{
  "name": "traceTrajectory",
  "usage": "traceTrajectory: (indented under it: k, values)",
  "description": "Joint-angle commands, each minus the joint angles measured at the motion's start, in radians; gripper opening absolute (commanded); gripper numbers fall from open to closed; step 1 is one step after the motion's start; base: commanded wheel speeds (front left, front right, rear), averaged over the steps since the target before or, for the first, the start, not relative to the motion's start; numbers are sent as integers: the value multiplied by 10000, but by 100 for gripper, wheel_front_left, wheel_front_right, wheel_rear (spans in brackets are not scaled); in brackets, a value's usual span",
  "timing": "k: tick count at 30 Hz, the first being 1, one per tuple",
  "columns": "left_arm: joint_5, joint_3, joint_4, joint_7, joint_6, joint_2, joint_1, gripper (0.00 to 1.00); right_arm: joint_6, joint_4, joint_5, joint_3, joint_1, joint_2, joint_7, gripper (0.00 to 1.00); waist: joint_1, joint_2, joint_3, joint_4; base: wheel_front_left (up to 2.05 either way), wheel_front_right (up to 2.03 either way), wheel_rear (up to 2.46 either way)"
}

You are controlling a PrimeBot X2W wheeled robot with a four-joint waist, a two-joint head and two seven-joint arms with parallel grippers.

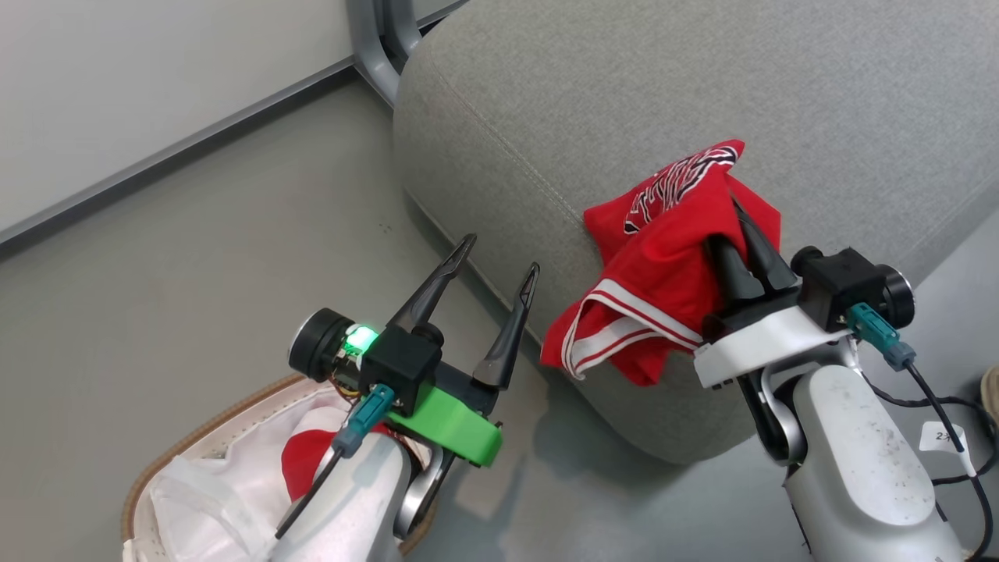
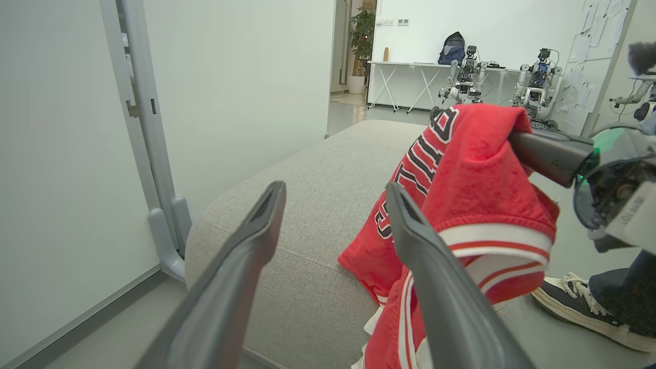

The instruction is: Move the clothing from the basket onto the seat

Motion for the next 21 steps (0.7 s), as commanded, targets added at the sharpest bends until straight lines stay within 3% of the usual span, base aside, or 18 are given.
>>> traceTrajectory:
  k: [1, 10, 21]
  values:
    - [-78, -35, 67, -5, -42, 58, -194, 100, -10, -52, -136, -115, 104, -14, -19, 0, 0, -1, 101, -48, 0, 0, 0]
    - [242, 331, 337, -5, -66, 239, -254, 100, -12, 641, -1012, -227, -1357, -576, -19, 0, 0, -1, 723, -50, 0, 0, 0]
    - [756, 942, 45, -4, -15, 572, -299, 100, -12, 2072, -1472, -512, -4925, -2567, -19, 0, 0, -1, 2213, 144, 0, 0, 0]
